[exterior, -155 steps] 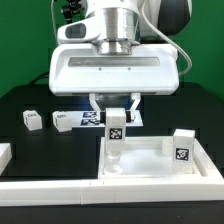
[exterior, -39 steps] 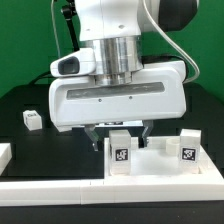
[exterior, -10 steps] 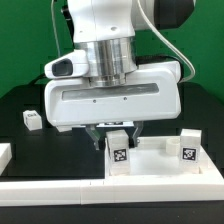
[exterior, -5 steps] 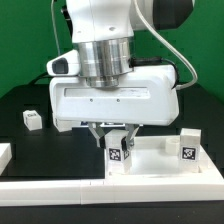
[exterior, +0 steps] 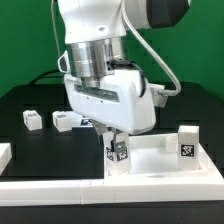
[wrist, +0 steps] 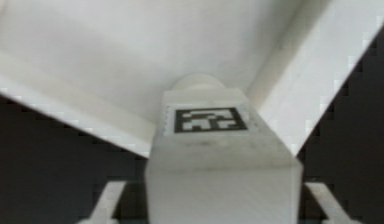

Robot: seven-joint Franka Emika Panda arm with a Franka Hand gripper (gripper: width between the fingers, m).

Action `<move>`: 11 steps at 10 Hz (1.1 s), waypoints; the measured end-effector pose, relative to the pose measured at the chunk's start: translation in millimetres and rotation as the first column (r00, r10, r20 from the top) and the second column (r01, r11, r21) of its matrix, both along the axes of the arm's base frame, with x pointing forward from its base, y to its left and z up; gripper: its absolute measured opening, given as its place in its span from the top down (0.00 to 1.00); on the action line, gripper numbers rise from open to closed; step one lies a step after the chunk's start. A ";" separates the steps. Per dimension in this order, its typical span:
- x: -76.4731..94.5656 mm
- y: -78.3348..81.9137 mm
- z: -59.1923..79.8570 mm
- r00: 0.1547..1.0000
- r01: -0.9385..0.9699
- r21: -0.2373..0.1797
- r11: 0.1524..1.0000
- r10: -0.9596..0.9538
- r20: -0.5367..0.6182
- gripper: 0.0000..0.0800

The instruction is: Assemble square table

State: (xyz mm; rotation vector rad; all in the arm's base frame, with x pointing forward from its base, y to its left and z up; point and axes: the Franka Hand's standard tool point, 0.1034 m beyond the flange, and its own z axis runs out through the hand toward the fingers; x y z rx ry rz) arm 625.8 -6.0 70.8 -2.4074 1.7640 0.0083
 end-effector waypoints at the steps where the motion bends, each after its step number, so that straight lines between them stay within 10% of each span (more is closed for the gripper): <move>1: -1.2 2.2 -0.8 0.989 0.145 0.032 0.989 -0.144 -0.024 0.64; 6: -2.0 6.5 -1.2 0.979 0.200 0.039 0.979 -0.199 -0.037 0.63; 8: -0.7 13.4 0.2 0.987 -0.162 -0.015 0.987 0.162 0.005 0.24; 11: -1.7 12.4 -1.1 0.935 -0.353 -0.036 0.935 0.353 0.023 0.19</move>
Offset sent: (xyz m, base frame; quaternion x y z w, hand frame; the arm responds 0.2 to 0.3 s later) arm 0.0000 0.0000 0.0000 0.0000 0.0000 0.1296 0.9916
